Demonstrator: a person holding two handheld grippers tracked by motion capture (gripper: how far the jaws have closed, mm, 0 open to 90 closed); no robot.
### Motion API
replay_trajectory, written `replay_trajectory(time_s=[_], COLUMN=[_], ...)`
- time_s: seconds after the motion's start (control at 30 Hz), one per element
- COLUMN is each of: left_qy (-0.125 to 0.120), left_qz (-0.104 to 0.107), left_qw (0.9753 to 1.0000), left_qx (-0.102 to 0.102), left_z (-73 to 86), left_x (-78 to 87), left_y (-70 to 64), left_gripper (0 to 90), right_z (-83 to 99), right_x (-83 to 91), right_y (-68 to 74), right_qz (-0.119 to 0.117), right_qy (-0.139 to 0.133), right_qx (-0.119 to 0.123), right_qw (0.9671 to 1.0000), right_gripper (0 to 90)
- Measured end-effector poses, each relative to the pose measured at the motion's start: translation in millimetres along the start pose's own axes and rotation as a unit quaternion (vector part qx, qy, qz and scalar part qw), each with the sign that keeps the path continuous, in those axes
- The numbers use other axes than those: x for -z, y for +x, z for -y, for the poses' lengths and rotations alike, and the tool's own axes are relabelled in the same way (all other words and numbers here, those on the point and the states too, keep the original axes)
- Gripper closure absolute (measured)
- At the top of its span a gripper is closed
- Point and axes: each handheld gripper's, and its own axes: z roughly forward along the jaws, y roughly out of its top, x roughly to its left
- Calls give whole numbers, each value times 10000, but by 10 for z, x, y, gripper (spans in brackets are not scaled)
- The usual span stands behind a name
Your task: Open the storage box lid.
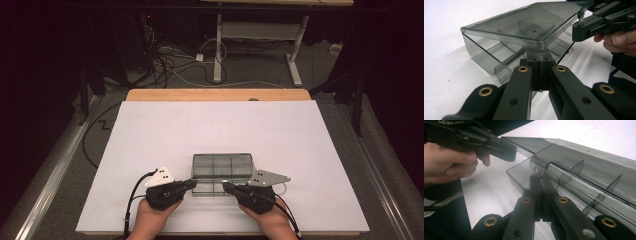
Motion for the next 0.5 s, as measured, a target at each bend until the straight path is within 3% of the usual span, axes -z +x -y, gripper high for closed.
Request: replay_trajectory(time_s=[0.23, 0.5], left_qy=[-4, 51], left_qz=[-12, -55], left_qw=[10000, 9999], left_qx=[-40, -84], left_z=[-23, -44], left_x=[-4, -45], left_y=[19, 78], left_gripper=[876, 877], right_z=[40, 136], right_x=[80, 286], right_y=[-9, -51], right_qz=[149, 428], right_qy=[-22, -33], right_qx=[32, 42], right_qw=[9999, 9991], right_gripper=[900, 900])
